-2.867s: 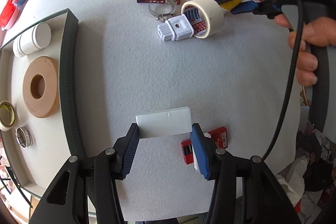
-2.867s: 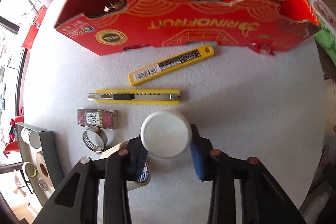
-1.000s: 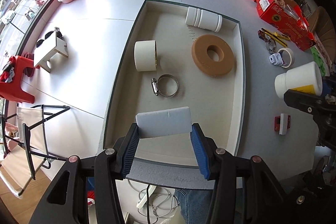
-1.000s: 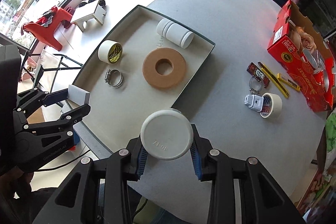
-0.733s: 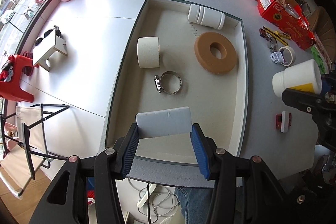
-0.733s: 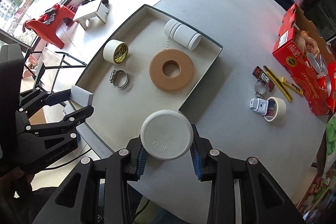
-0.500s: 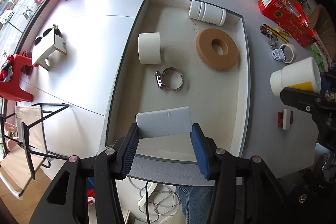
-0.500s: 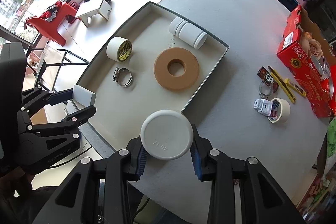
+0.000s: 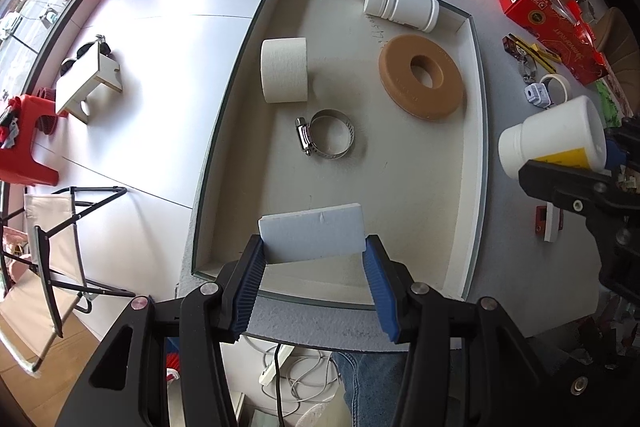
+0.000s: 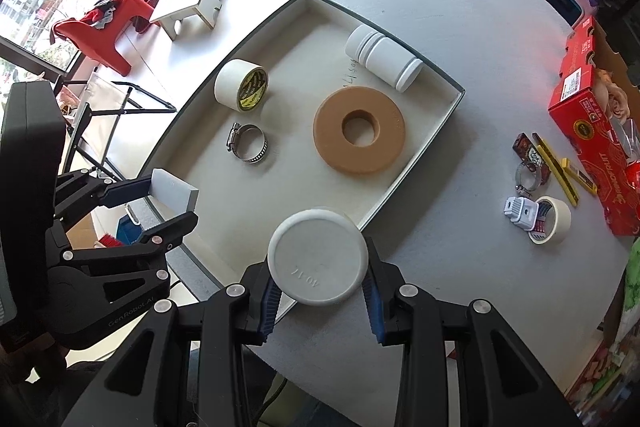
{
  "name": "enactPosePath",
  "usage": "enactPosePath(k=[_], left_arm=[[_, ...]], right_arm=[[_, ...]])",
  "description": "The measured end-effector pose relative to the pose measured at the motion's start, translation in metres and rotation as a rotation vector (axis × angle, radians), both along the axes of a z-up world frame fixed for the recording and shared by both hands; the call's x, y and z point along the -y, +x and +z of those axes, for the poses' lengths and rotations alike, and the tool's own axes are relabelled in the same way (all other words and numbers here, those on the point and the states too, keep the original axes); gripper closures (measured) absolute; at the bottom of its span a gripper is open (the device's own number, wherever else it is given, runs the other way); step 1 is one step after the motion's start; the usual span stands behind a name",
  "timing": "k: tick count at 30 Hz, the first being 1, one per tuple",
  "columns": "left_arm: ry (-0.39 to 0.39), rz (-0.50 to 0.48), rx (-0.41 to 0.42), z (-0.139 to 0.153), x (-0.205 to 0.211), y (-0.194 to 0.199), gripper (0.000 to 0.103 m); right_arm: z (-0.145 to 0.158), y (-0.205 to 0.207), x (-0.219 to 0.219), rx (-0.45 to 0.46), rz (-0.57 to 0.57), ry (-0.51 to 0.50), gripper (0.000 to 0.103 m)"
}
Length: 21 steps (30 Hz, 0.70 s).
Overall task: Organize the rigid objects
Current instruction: 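Carry the white block with the left tool while the right tool carries the jar over the tray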
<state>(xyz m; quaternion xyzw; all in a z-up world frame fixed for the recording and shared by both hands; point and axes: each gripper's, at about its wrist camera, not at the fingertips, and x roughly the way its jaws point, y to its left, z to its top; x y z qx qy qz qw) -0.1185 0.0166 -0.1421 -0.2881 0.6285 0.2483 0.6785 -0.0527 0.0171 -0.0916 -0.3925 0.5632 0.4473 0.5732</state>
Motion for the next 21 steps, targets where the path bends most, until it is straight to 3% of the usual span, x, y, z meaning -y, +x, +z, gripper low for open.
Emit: enactPosePath(k=[21], left_arm=[[-0.025, 0.005, -0.023, -0.012, -0.012, 0.007, 0.05]], right_arm=[[-0.012, -0.003, -0.017, -0.02, -0.001, -0.021, 0.066]])
